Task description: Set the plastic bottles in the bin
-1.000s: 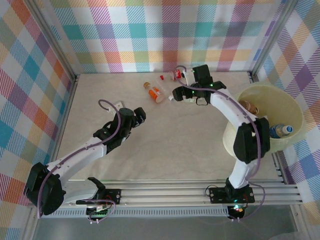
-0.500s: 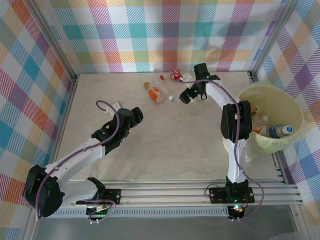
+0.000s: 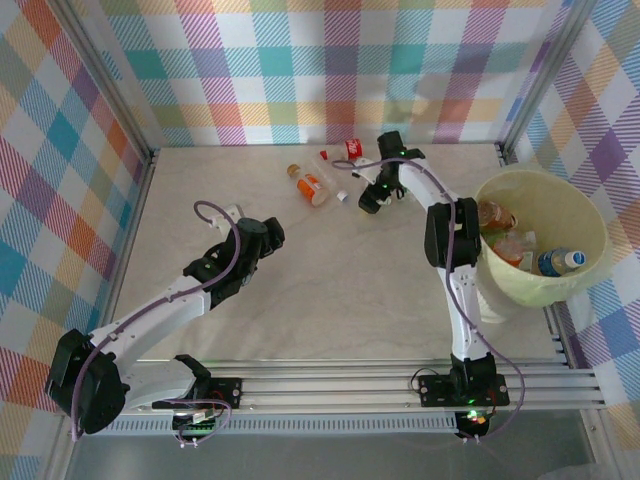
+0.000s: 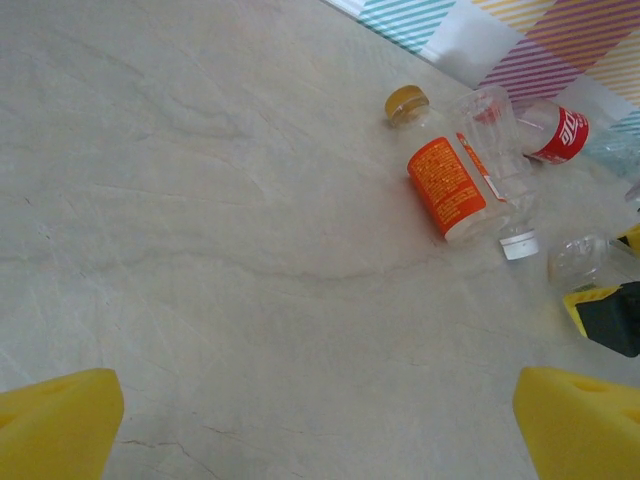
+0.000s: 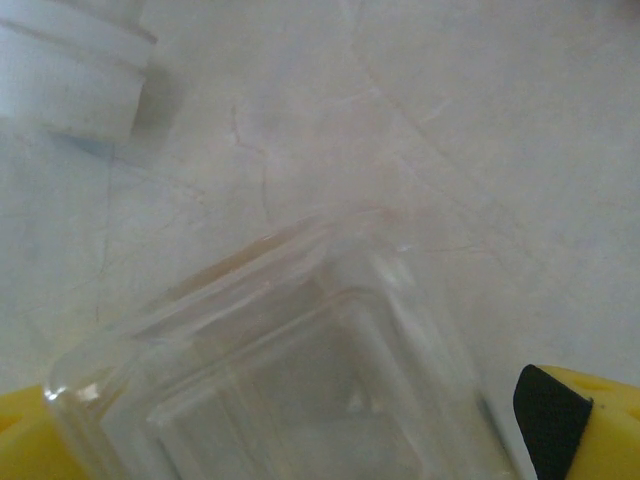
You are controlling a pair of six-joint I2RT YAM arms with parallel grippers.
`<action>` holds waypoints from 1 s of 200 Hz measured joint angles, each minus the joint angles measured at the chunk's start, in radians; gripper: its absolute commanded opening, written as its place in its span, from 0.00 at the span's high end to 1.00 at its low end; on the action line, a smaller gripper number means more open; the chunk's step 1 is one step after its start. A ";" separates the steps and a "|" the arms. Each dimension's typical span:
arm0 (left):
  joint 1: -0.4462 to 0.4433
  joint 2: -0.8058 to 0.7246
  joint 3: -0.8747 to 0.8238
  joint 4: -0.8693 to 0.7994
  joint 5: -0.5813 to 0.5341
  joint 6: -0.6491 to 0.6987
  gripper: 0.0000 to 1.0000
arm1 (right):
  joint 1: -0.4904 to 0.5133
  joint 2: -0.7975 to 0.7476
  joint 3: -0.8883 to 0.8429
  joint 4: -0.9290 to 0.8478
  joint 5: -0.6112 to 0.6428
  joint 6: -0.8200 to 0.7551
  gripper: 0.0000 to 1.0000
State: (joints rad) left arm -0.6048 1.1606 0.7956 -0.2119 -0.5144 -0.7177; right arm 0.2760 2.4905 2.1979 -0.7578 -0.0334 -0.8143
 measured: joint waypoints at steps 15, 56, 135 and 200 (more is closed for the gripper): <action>0.000 0.008 0.002 0.000 0.001 0.000 0.00 | 0.005 0.002 0.001 -0.025 0.000 -0.012 0.01; 0.000 0.043 0.006 0.001 0.019 0.000 0.00 | 0.026 -0.004 -0.021 -0.029 0.000 -0.007 0.19; 0.000 0.077 0.022 0.019 0.072 0.000 0.00 | 0.069 -0.155 -0.277 0.023 0.000 0.070 0.38; 0.001 0.078 0.022 0.038 0.110 -0.004 0.00 | 0.137 -0.303 -0.491 0.083 0.015 0.171 0.51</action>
State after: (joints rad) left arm -0.6041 1.2385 0.8173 -0.1738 -0.4042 -0.7219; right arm 0.4133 2.1876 1.7065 -0.6750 -0.0181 -0.6430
